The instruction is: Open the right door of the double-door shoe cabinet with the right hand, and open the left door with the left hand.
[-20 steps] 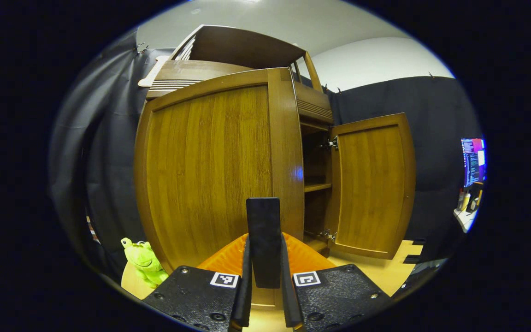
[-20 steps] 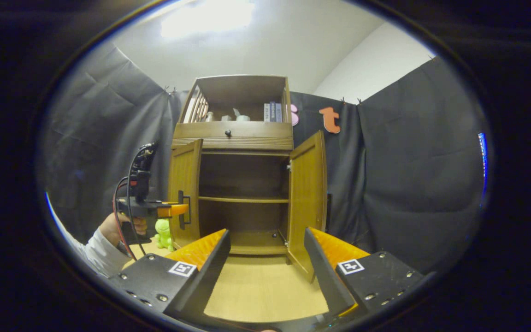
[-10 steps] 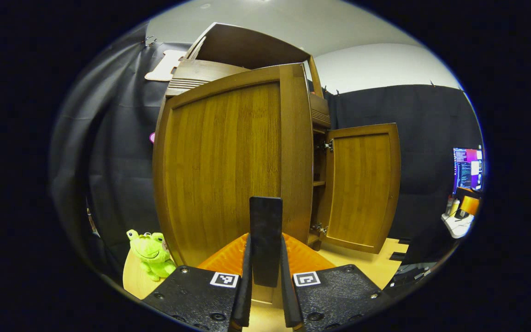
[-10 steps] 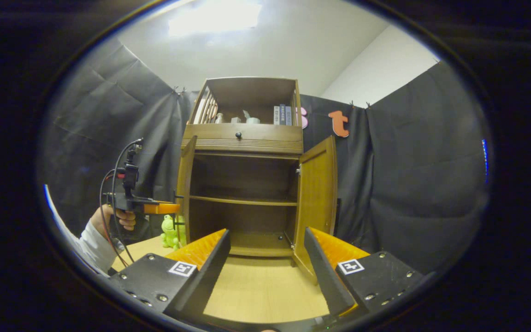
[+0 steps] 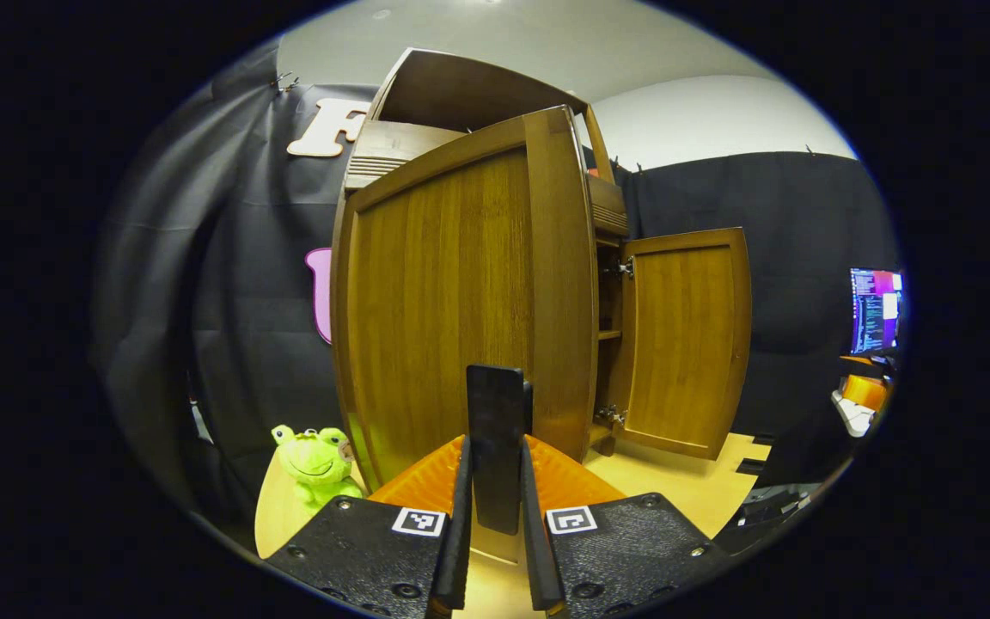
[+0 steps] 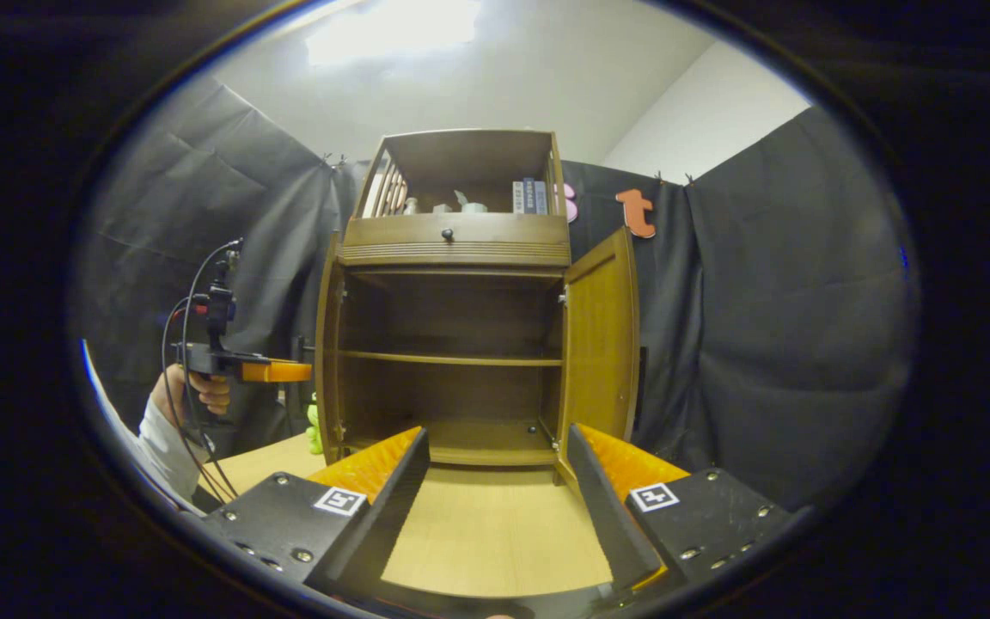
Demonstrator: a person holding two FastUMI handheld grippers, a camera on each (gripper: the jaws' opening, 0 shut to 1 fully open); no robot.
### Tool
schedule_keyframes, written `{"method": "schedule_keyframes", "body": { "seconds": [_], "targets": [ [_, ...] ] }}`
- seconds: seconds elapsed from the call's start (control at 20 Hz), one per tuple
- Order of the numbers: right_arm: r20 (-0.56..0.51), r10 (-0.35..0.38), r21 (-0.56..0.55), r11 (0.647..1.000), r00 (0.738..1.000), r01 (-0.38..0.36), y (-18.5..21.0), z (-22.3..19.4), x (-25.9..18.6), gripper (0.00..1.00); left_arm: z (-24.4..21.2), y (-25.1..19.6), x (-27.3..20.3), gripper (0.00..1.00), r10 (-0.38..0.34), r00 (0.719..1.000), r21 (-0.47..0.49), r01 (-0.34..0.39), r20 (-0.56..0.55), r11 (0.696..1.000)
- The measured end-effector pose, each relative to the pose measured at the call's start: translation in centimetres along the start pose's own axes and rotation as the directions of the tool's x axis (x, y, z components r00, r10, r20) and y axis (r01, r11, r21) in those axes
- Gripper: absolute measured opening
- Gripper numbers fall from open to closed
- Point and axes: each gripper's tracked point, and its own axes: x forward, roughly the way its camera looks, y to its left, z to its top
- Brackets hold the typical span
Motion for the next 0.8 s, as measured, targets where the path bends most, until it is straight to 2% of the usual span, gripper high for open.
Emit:
{"method": "schedule_keyframes", "body": {
  "seconds": [0.2,0.35,0.45,0.7,0.75,0.8],
  "targets": [
    [0.025,-0.006,0.017,1.0,1.0,0.006,-0.2,1.0,0.6,0.94,0.1,1.7,-1.6,0.29,0.041,0.999,-0.002,-0.041,-0.015,0.999],
    [0.031,0.028,0.045,0.999,0.999,-0.029,0.7,1.2,1.1,0.96,-0.5,2.9,-2.0,0.29,0.07,0.997,0.015,-0.069,-0.03,0.997],
    [0.033,0.055,0.066,0.996,0.998,-0.057,1.3,1.2,1.6,0.96,-1.3,4.3,-2.3,0.29,0.104,0.993,0.018,-0.103,-0.059,0.994],
    [0.028,0.055,0.067,0.996,0.998,-0.057,1.8,1.0,3.0,0.95,-1.2,7.5,-3.5,0.29,0.2,0.978,0.031,-0.198,-0.059,0.98],
    [0.023,0.06,0.07,0.996,0.998,-0.061,2.0,0.8,3.3,0.95,-1.1,8.0,-3.6,0.23,0.207,0.977,0.034,-0.205,-0.053,0.978],
    [0.019,0.062,0.07,0.995,0.998,-0.063,2.2,0.6,3.5,0.97,-0.9,8.3,-3.8,0.22,0.213,0.976,0.034,-0.211,-0.048,0.977]
  ]
}}
